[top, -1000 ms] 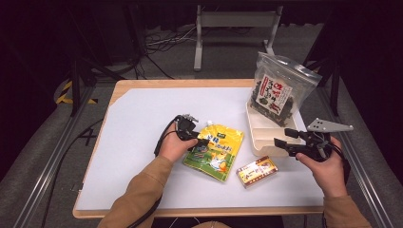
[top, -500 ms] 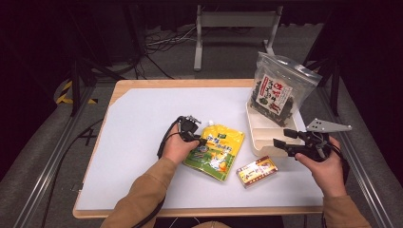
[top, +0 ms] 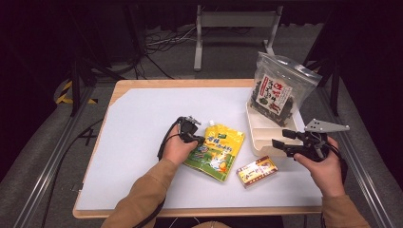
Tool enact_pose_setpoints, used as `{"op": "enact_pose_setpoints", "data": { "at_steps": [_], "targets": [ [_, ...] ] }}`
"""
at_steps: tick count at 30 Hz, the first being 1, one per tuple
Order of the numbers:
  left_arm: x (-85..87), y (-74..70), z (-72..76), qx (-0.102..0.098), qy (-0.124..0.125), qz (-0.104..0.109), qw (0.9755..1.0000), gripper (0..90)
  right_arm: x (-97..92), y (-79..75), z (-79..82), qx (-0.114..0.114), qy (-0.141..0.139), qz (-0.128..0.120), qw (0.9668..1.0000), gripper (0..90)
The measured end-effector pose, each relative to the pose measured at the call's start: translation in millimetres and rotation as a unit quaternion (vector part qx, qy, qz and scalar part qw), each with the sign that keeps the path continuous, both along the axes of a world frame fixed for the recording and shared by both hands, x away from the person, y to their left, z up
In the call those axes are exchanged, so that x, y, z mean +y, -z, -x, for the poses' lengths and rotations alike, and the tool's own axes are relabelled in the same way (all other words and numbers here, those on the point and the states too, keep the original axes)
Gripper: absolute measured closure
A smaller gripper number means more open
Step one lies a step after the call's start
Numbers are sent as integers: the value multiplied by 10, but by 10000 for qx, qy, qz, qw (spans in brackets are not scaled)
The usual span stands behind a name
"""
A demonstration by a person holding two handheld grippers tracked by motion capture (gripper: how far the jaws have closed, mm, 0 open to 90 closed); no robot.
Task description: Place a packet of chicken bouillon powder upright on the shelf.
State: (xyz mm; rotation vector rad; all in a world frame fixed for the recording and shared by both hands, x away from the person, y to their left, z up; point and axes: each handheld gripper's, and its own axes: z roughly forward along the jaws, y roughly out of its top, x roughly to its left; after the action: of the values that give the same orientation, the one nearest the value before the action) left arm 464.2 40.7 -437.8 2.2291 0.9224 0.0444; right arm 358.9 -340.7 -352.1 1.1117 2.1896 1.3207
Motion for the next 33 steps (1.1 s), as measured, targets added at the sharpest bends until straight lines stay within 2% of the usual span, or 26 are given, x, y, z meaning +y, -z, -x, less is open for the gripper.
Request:
{"op": "enact_pose_setpoints", "data": {
  "at_steps": [6, 9, 15, 19, 24, 28, 33],
  "targets": [
    [26, -26, 17, -86, 20, 80, 9999, 898, 9, -2, 1, 16, -19, -19, 10000, 373],
    [45, -92, 42, -135, 57, 121, 9998, 898, 12, -5, 4, 19, -18, -29, 10000, 375],
    [120, -270, 129, -256, 134, 354, 9990, 900, 25, -25, 19, 2, -41, -28, 10000, 380],
    [174, -399, 213, -390, 246, 493, 9977, 900, 42, -50, 35, -29, -54, -40, 10000, 383],
    [204, -493, 304, -520, 284, 604, 9964, 900, 58, -56, 43, -40, -60, -26, 10000, 388],
    [231, -578, 382, -612, 356, 762, 9946, 900, 70, -62, 51, -37, -67, -23, 10000, 389],
    [233, -685, 492, -775, 484, 834, 9923, 900, 77, -62, 56, -37, -43, 0, 10000, 389]
  ]
}}
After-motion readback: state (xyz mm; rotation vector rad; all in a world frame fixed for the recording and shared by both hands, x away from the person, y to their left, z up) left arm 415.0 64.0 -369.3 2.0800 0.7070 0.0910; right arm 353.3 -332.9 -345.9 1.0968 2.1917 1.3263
